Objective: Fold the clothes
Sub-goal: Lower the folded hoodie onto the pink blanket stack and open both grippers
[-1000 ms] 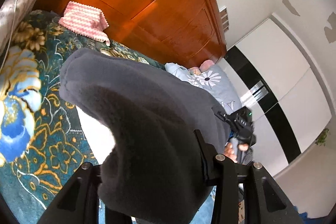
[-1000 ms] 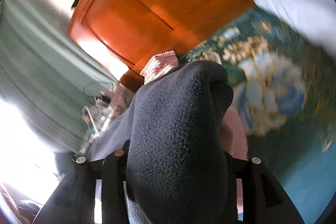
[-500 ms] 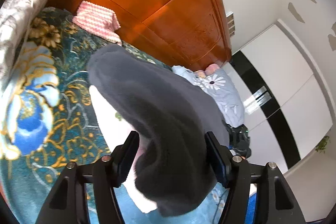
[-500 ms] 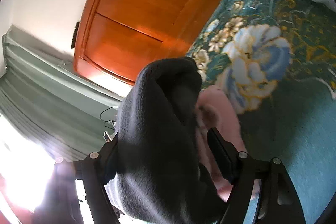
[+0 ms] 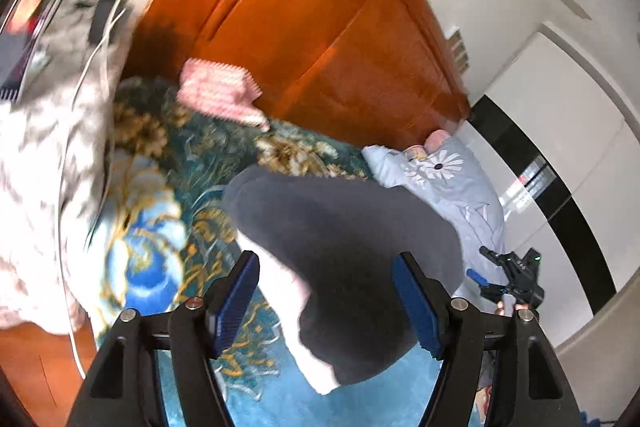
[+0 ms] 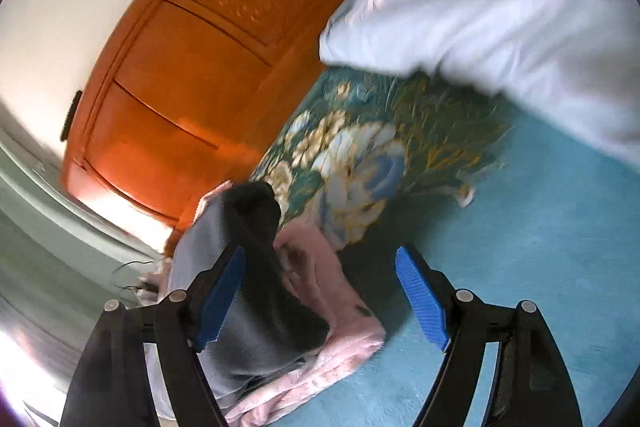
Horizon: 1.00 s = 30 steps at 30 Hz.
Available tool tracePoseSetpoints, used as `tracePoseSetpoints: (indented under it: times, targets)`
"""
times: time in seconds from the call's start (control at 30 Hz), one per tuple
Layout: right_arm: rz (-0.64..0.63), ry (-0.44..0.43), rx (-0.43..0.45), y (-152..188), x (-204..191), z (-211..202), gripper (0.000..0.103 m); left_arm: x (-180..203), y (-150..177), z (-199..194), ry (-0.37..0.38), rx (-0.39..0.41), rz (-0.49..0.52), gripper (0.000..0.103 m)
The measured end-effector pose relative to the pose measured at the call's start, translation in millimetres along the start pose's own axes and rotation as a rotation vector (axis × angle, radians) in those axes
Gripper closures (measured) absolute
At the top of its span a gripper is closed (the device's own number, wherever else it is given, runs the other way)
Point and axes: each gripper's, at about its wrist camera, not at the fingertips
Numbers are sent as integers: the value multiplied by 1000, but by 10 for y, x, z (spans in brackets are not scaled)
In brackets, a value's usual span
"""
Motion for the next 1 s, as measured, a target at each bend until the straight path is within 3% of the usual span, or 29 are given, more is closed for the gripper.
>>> tracePoseSetpoints:
  times: [0.2,0.37,0.43,0.6,0.83,1.0]
  targets:
    - [-271,0,18,155,-1060,-132,24,702,-83,435,29,-108,173,29]
    - [-534,62,-57,523,-1674,193,24,1009,72,823,-28,-174,298,29]
    - [-567,89,-91,657,-1666,367,24,982,162,910,-54,-191,321,29]
    - [-437,45,-133,758,-1259,694,24,881,261,1042,-55,-208,328,28]
    - [-423,56,-132,791,-1124,851,24,929,293,1162,-51,-230,333,18]
    - [-399,101,-143,777,-1099,889,24,979,287,1118,-24,-240,312,17]
Point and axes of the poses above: each gripper's, at about its wrist camera, not at the fingertips, and z roughly the way its jaws point, x to its right, y to its underside, and after that the axes turned 1 degree about y, right-handed
